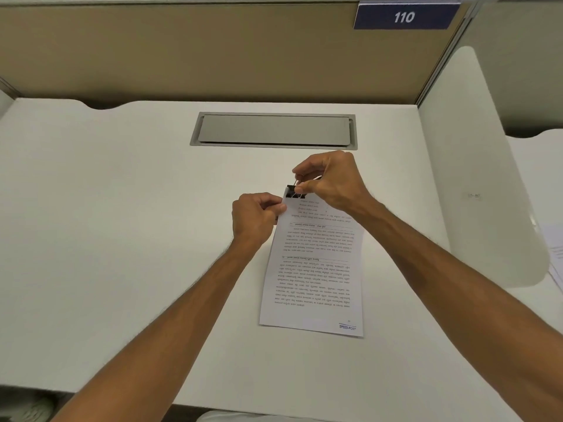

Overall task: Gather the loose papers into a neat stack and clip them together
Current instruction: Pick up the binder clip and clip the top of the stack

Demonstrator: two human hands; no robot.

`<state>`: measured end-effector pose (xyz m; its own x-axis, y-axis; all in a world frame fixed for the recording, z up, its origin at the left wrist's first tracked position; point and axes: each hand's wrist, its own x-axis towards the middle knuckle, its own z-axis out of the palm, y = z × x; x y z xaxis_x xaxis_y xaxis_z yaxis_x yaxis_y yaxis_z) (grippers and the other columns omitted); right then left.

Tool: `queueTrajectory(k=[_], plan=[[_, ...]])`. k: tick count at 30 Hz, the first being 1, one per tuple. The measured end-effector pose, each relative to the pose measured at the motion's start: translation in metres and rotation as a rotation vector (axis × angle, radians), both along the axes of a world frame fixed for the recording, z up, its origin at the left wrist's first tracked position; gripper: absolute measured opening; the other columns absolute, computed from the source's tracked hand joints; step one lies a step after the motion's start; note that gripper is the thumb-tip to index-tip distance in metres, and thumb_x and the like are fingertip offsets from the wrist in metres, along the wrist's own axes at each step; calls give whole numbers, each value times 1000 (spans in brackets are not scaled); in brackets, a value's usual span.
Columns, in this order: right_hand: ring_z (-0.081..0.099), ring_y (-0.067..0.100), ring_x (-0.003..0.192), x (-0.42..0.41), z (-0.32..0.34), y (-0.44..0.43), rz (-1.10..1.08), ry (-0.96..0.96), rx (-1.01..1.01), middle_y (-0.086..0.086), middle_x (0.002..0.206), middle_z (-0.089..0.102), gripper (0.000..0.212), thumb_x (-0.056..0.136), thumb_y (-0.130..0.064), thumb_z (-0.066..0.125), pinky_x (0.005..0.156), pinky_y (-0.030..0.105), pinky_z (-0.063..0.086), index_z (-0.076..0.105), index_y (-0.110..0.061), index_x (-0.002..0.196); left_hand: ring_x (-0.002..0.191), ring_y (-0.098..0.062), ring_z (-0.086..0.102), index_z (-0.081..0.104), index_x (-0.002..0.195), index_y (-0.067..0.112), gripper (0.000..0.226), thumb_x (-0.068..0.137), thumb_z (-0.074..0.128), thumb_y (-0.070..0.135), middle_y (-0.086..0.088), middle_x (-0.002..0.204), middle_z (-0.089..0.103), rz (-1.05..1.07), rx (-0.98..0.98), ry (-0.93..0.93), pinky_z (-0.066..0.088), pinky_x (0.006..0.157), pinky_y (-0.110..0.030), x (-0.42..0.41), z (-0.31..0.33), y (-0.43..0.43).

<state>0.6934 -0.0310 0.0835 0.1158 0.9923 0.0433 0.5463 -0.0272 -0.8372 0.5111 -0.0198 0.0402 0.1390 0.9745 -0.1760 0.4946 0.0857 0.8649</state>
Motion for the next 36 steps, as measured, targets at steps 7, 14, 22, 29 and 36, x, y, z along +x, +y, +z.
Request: queueTrajectory(k=[7,14,22,29,36], plan=[[73,14,92,3,3,-2,98,-82,-47,3,107,77,33,79,-22,84,84,25,60,76,-11,109,76,-20,76,77,90,7,5,87,76,11,-2,86,77,-4,-21,-20,64,74,-31,-2,1,-3],[58,10,128,32,-4,-24,-10,156,7,1,141,60,75,78,-37,83,109,27,46,52,-19,144,75,-20,77,78,95,2,11,83,77,2,-8,86,78,28,-56,-94,64,71,-33,-6,8,-1],[50,20,135,69,-50,-104,-472,603,-28,5,148,51,88,73,-55,74,113,40,40,39,-24,148,72,-18,77,76,93,5,12,83,77,0,-6,86,78,27,-71,-214,61,62,-25,-14,26,7],[73,28,98,70,-73,-157,-291,755,-192,12,108,76,30,88,-23,71,81,40,56,67,-4,112,61,-13,69,72,80,11,15,83,76,-3,-5,79,72,118,-141,-330,60,60,-26,-7,47,24],[77,25,84,74,-74,-177,-413,675,-209,9,95,80,16,94,4,61,70,32,60,72,-4,102,71,-18,69,73,90,7,11,83,78,2,-9,86,73,188,-278,-400,58,60,-20,9,51,44]])
